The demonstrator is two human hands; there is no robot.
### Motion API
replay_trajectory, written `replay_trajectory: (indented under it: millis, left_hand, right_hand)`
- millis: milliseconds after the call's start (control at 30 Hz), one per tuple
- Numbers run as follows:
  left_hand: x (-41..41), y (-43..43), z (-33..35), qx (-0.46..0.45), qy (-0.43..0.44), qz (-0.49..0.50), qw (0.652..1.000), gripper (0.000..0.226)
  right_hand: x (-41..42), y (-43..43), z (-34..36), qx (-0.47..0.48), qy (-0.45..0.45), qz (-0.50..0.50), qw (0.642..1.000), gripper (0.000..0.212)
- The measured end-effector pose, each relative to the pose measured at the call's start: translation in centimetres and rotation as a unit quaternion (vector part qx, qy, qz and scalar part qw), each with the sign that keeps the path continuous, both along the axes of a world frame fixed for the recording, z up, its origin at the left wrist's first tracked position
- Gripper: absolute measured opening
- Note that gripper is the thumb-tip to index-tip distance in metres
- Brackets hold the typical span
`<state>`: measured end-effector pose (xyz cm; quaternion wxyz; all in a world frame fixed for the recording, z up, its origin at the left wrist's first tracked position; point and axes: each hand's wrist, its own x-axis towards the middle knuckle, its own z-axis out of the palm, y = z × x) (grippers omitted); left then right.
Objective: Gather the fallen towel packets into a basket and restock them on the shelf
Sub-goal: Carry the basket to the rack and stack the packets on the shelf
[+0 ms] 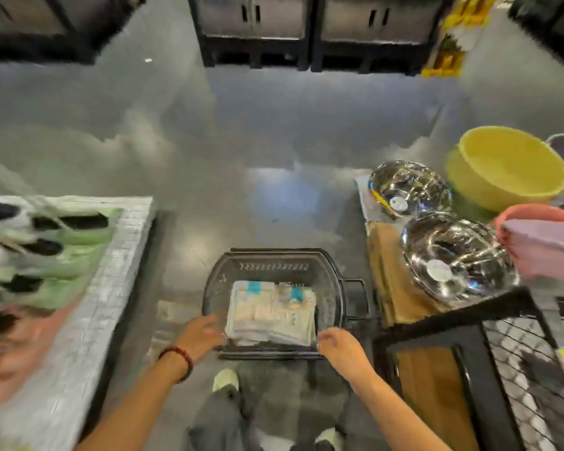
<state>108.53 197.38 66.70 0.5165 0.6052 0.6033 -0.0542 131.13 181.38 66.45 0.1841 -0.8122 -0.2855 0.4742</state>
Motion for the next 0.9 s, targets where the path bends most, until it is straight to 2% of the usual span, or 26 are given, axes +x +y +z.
replay_trajectory:
  millis: [133,233,433,500,633,700,733,800,900]
  left_hand:
    - [-4.4,4.7,-2.6,0.005,0.005,0.040,0.999,0.037]
    - [-5.8,9.1,-5.4,-0.007,0.013,0.031,0.999,0.038]
    - [-6.0,15.7,-14.7,-0.006,0.038,0.068,0.997,0.040]
    - [-5.9,17.0,-18.8,-0.001,0.055,0.080,0.995,0.048]
    - [-5.4,18.4,-27.7,0.029,0.094,0.065,0.993,0.081]
    - [-4.5,19.2,-31.9,0.057,0.112,0.058,0.990,0.088]
    - [-3.8,19.8,-33.8,0.075,0.111,0.061,0.989,0.083]
    - [-2.5,20.5,-36.9,0.110,0.100,0.077,0.986,0.059]
    - [-1.7,21.0,-40.3,0.193,0.163,0.106,0.962,0.041]
  right_hand:
    - [-3.8,6.6,-3.4,-0.042,0.007,0.008,0.999,0.029]
    - [-6.2,11.6,-6.2,-0.061,0.039,-0.030,0.997,0.027]
    - [-7.6,19.2,-14.2,-0.078,0.032,-0.020,0.996,0.031]
    - [-7.2,20.9,-18.1,-0.084,0.026,-0.016,0.996,0.031]
    - [-5.8,22.5,-27.3,-0.125,0.021,0.004,0.992,0.037]
    - [-4.9,22.9,-32.5,-0.137,0.025,-0.003,0.990,0.038]
    - [-4.4,23.2,-35.1,-0.144,0.025,-0.014,0.989,0.036]
    - [-3.9,23.4,-39.8,-0.168,0.016,-0.028,0.985,0.032]
    - [-3.3,23.5,-45.9,-0.186,0.019,-0.037,0.982,0.033]
